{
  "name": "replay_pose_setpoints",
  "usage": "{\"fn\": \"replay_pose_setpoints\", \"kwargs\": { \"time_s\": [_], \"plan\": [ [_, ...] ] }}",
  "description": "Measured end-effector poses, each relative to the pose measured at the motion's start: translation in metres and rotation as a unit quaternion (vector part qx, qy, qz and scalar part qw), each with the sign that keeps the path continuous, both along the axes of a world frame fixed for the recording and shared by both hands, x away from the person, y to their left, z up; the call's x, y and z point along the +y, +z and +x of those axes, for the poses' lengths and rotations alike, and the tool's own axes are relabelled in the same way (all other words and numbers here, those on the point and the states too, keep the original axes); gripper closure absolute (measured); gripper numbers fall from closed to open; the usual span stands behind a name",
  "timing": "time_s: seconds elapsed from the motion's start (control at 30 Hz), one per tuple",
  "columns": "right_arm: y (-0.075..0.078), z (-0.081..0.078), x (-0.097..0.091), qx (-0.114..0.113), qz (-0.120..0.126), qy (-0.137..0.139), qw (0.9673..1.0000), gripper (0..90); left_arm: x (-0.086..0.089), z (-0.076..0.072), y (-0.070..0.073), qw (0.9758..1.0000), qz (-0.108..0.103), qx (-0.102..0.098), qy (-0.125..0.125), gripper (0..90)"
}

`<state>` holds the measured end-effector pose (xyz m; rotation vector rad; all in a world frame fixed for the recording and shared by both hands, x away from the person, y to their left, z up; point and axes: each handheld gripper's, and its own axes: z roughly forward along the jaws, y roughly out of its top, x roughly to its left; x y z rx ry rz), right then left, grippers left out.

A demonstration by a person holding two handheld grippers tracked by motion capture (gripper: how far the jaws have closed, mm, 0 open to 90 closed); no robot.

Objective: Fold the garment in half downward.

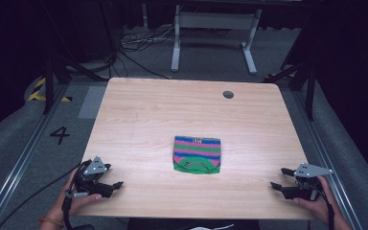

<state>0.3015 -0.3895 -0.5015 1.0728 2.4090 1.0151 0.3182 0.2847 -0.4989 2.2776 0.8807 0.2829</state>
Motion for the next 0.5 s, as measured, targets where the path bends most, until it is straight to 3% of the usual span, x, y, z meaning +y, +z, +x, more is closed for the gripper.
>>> {"fn": "replay_pose_setpoints", "kwargs": {
  "time_s": [0.1,0.5],
  "plan": [
    [-0.0028,-0.0043,-0.0072,0.002,0.016,-0.014,0.9998,24.3,0.0018,-0.0021,-0.0015,1.0000,-0.004,-0.007,0.004,16.2],
    [-0.0033,-0.0039,-0.0087,0.005,0.014,-0.024,0.9996,19.3,0.0012,-0.0061,-0.0018,0.9995,-0.006,-0.007,0.029,15.5]
  ]
}}
